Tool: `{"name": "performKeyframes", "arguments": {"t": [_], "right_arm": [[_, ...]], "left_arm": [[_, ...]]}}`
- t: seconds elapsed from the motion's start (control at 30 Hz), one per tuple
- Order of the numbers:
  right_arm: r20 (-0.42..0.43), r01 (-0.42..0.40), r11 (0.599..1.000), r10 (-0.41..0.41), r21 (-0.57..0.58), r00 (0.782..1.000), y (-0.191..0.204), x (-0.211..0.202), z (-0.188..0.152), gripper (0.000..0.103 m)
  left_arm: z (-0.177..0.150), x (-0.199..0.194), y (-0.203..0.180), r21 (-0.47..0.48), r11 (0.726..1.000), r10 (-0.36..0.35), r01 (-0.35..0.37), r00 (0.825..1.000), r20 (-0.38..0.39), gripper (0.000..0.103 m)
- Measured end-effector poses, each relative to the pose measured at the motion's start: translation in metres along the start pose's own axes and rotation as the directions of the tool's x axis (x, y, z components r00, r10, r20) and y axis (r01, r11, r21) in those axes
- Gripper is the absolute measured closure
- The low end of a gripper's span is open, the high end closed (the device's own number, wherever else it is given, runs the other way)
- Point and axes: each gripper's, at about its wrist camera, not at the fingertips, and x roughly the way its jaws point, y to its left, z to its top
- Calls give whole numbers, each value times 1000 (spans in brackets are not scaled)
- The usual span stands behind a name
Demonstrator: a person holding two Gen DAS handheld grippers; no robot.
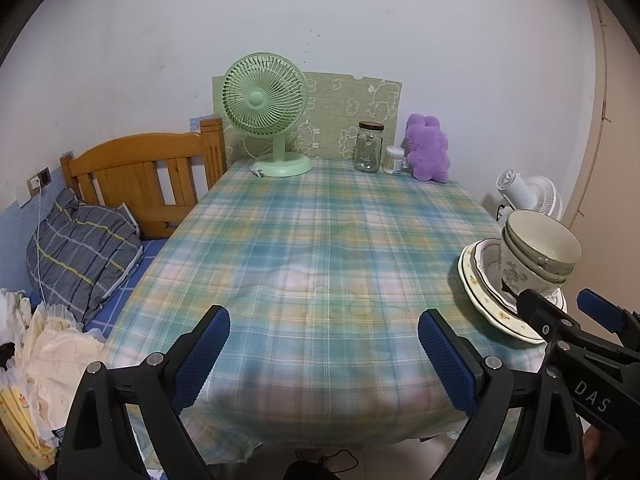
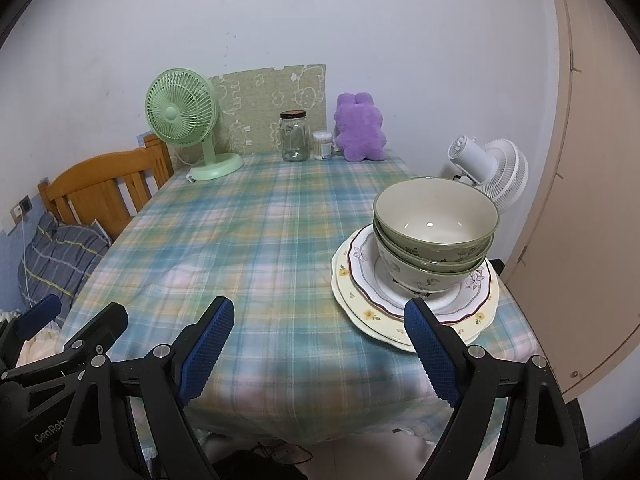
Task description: Organize plates and bowls
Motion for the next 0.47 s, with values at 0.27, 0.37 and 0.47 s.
{"name": "performKeyframes", "arguments": {"t": [0.27,0.37,0.47], "right_arm": [[-5,6,1000,-6,10,1000,-2,1,-2,14],[-8,6,1000,-6,14,1000,-3,1,-3,14],[-9,6,1000,-6,15,1000,-4,1,-3,14]], "left_arm": [[1,-2,-2,14,1000,4,-4,1000,5,6],[1,-3,-2,15,1000,2,-2,1000,6,6],[2,-3,-2,21,1000,1,-1,1000,7,6]]}}
